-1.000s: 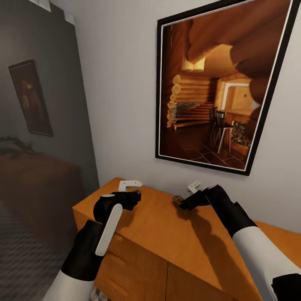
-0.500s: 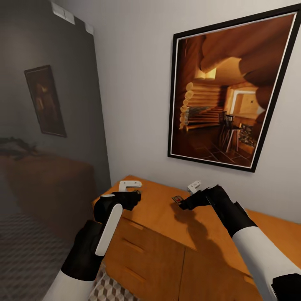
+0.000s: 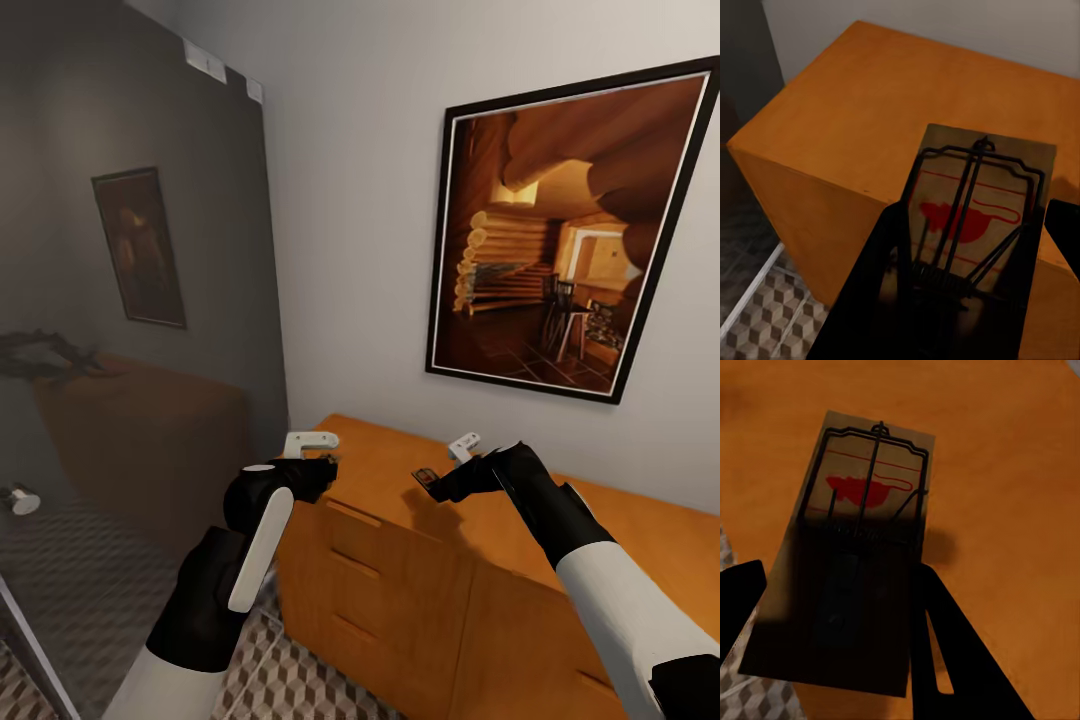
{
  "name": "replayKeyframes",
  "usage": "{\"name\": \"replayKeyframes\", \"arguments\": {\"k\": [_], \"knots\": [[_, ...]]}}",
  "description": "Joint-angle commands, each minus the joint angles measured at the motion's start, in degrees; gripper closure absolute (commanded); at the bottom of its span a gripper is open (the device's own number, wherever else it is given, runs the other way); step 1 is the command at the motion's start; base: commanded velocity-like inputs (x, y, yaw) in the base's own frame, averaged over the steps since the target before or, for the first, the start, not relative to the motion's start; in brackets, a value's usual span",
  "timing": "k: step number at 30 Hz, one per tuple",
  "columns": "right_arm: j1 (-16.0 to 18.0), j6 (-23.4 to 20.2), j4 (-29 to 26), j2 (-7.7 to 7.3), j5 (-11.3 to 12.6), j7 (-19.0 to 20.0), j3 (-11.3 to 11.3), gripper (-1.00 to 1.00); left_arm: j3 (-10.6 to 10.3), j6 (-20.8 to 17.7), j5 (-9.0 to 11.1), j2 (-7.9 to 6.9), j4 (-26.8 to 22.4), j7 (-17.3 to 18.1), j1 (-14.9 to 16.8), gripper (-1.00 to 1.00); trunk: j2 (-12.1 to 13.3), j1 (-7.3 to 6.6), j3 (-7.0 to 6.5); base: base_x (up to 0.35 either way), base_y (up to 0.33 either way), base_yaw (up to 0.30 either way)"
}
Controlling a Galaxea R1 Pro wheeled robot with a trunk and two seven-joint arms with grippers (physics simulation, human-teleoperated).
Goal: Take the four mousetraps from the cabinet in the bathroom and place them on the bathroom floor. Make sure all four end up on the same floor surface, and ensure that at least two of them are either under or directly next to the same bathroom sink.
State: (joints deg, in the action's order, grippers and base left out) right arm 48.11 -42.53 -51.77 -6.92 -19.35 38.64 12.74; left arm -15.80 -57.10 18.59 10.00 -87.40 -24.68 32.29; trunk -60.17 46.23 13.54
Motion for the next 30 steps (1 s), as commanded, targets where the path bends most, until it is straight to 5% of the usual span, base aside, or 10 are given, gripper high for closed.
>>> {"name": "replayKeyframes", "arguments": {"k": [1, 30], "knots": [[0.1, -0.1, -0.1, -0.03, -0.6, 0.5, 0.1, 1.00, 0.0, -0.1, 0.6, 0.00, 0.0, -0.6, 0.1, 1.00, 0.4, -0.24, -0.10, -0.200, 0.244, 0.000], [0.1, -0.1, -0.1, -0.03, -0.6, 0.5, 0.1, 1.00, 0.0, -0.1, 0.4, 0.00, 0.0, -0.6, 0.1, 1.00, 12.0, -6.61, -5.31, -0.213, 0.239, 0.000]]}}
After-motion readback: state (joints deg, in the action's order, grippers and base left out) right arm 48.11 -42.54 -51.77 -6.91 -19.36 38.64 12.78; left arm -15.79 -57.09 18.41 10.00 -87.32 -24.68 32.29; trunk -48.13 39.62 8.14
